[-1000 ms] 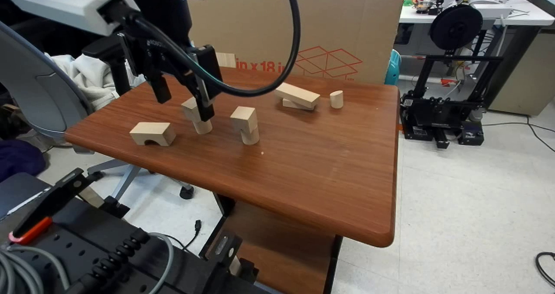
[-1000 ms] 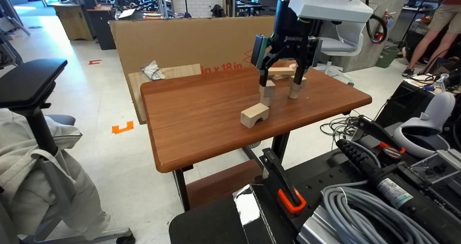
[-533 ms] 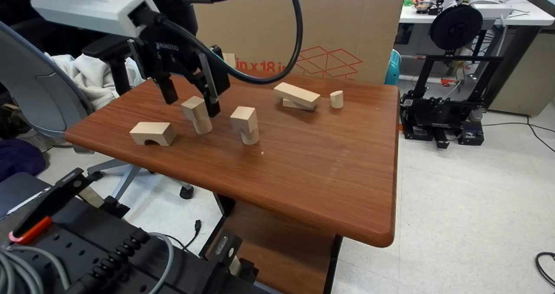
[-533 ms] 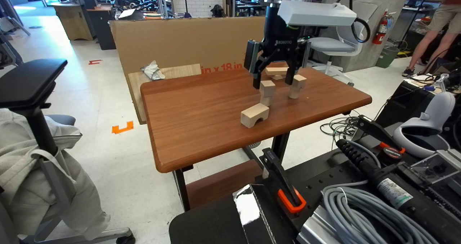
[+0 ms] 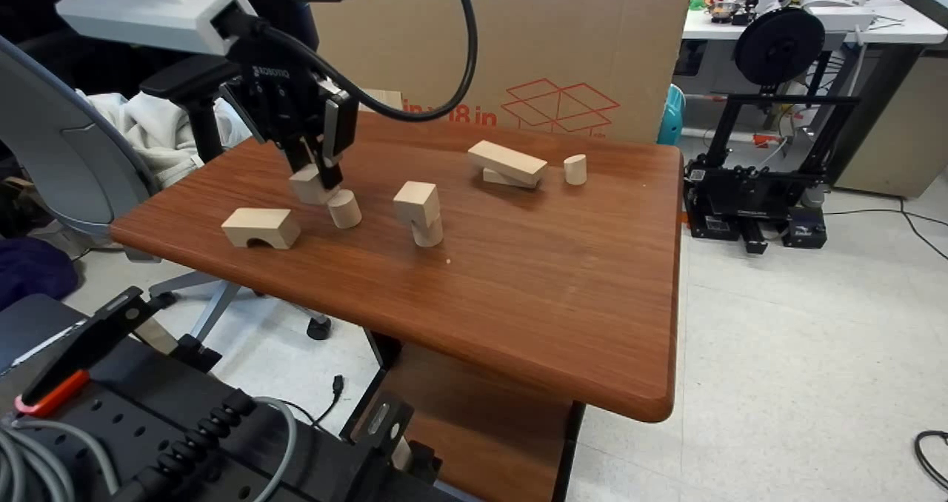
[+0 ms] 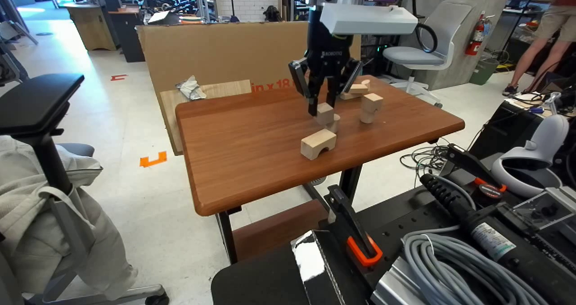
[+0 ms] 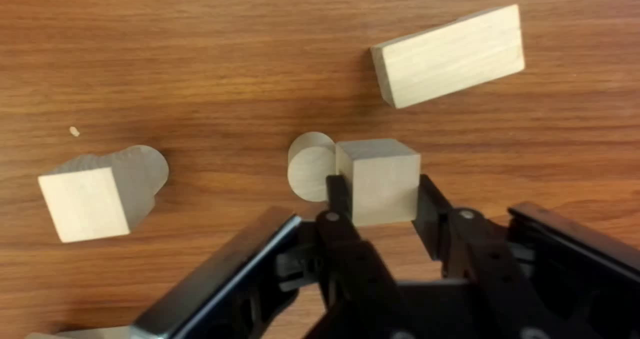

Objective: Move the square from the cylinder on the left to the blocks at the back.

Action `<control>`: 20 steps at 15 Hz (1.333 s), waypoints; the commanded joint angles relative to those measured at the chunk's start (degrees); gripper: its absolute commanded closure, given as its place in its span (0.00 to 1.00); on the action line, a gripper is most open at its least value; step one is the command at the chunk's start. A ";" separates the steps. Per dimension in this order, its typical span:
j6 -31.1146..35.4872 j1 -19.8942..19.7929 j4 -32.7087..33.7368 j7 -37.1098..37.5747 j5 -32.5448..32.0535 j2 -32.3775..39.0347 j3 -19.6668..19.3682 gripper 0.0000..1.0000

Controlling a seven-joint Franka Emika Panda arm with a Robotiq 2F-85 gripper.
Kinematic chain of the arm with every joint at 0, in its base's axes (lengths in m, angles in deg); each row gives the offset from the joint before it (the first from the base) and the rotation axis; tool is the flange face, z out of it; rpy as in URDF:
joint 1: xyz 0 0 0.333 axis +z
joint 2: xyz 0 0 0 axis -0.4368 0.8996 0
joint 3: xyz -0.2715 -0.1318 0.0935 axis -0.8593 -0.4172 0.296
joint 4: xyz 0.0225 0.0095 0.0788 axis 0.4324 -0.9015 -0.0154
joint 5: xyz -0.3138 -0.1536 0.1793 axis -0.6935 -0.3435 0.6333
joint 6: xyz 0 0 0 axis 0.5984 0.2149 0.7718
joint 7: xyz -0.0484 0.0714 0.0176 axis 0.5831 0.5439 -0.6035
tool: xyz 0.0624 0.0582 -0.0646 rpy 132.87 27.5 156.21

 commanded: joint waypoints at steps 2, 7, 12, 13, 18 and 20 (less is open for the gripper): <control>1.20 0.05 -1.13 3.43 1.66 -3.68 0.79 0.90; -0.44 -1.76 0.52 4.05 4.61 -7.17 0.03 0.90; -1.80 -4.79 3.31 -0.56 0.62 -6.52 -2.82 0.90; -2.22 -5.69 4.11 -2.19 0.41 -5.77 -3.15 0.90; -1.74 -11.54 8.05 -12.73 4.53 -1.69 -2.16 0.90; -2.34 -14.19 10.41 -17.06 7.64 0.46 -0.96 0.90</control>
